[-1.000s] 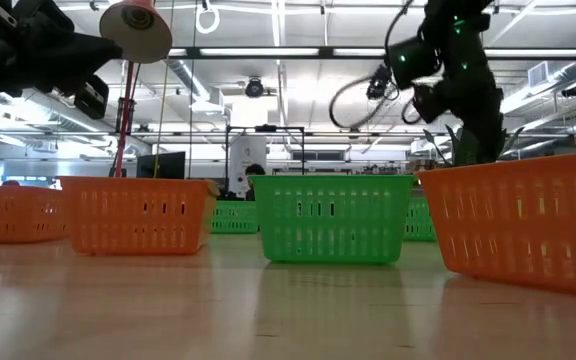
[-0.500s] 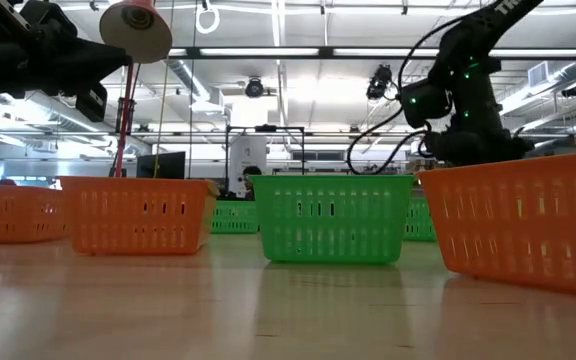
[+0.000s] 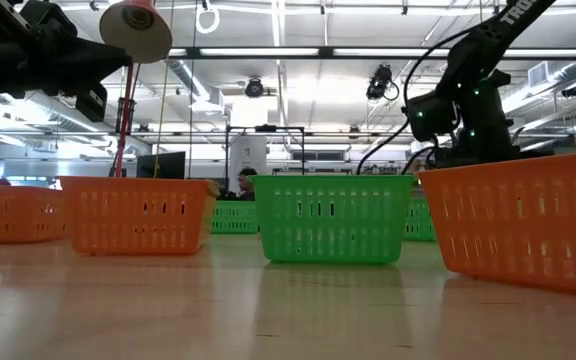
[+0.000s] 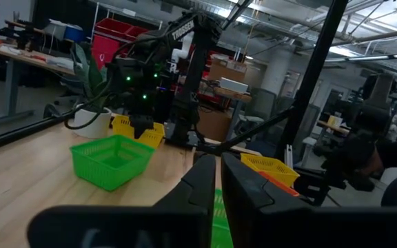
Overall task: Stack baskets by color
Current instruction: Move the top right yellow bin to the top center of the table
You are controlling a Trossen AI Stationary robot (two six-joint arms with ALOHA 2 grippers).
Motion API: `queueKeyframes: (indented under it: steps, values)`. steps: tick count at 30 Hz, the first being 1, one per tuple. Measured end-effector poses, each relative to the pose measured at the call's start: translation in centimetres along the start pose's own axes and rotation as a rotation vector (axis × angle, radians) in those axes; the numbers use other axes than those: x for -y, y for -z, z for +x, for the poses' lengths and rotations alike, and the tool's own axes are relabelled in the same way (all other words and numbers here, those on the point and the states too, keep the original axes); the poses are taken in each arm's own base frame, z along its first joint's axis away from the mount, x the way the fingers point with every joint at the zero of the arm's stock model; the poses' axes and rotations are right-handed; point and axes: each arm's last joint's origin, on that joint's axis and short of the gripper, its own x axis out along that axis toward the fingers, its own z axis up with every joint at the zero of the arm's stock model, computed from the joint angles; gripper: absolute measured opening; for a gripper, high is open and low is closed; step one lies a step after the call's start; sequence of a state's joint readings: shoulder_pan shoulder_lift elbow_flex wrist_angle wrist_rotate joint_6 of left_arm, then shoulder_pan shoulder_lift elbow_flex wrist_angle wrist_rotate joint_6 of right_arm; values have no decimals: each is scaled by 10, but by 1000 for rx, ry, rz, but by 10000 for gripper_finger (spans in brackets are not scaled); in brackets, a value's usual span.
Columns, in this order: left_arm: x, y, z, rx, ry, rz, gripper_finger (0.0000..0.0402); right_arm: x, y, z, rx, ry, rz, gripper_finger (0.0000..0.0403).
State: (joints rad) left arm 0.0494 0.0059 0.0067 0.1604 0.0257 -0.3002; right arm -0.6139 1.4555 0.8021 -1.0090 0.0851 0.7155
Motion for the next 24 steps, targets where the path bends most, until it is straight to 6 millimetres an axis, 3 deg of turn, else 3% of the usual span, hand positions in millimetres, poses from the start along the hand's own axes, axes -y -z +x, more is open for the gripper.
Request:
queueKeyframes:
  steps: [3, 6, 9, 14, 17, 21, 24]
  values:
    - [0, 0, 0, 0, 0, -3, 26, -2, 2, -1, -1, -4, -6, 13]
    - [0, 0, 0, 0, 0, -3, 27, -7, 6, -7, -21, 0, -40, 13]
    - [0, 0, 0, 1, 0, -3, 32, -16, 12, -28, -36, 3, -123, 8]
    - [0, 0, 0, 1, 1, -3, 36, -28, 21, -87, -35, -21, -272, 8]
    - [0, -1, 0, 9, 3, -3, 34, -38, 23, -129, -1, -170, -368, 8]
    - [0, -1, 0, 14, 5, -3, 30, -54, 21, -183, 170, -402, -556, 8]
    - [1, -2, 0, 17, 6, -3, 28, -74, 12, -212, 314, -497, -689, 8]
